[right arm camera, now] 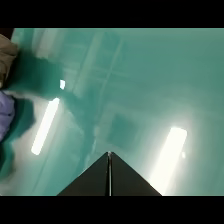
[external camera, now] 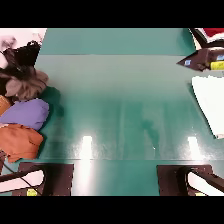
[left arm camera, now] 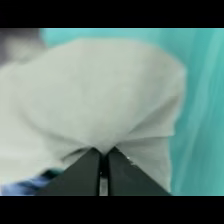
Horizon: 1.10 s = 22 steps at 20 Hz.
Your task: Fold the shirts.
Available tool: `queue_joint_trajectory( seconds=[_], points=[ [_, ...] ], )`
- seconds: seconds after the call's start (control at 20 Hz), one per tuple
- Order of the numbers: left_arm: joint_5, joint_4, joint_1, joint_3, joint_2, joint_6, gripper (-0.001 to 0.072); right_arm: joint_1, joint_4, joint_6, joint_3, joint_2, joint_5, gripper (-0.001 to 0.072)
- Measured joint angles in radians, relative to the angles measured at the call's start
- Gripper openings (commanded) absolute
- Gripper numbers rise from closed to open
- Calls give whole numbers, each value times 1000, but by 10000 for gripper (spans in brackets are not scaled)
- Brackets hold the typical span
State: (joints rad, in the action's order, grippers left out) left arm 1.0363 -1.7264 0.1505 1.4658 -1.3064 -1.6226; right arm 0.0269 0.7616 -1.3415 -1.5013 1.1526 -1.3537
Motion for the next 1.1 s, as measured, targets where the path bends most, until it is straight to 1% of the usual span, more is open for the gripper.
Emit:
queue_joint_trajectory(
  seconds=[0.1, 0.25, 0.35, 0.45, 0.55, 0.75, 0.8, 0.85, 0.9, 1.0, 1.1],
  points=[
    [48, 50, 0, 120, 90, 36, 25, 0, -5, 0, -71, 0, 13, 15],
    [119, 186, -2, 276, 225, 91, 24, 0, -8, 0, -172, 0, 35, 15],
    [154, 264, -40, 339, 297, 113, 25, 0, -10, 0, -224, -1, 47, 15],
    [196, 304, -111, 365, 330, 124, 25, 0, -10, 0, -258, -1, 51, 14],
    [235, 329, -215, 352, 337, 127, 25, 0, -10, 0, -277, -1, 54, 15],
    [268, 352, -438, 219, 294, 130, 27, 1, -10, 0, -292, -1, 37, 15],
    [270, 357, -486, 175, 276, 136, 61, 1, -10, 0, -294, -1, 31, 14],
    [264, 360, -531, 130, 256, 146, 350, 1, -10, 0, -295, -1, 26, 14],
    [240, 365, -566, 89, 235, 155, 578, 1, -10, 0, -296, -1, 20, 15],
    [211, 365, -602, 39, 201, 166, 582, 1, -10, 0, -296, -1, 7, 15],
    [182, 340, -590, 11, 186, 174, 583, 1, -10, 0, -297, -1, -6, 15]
  ],
)
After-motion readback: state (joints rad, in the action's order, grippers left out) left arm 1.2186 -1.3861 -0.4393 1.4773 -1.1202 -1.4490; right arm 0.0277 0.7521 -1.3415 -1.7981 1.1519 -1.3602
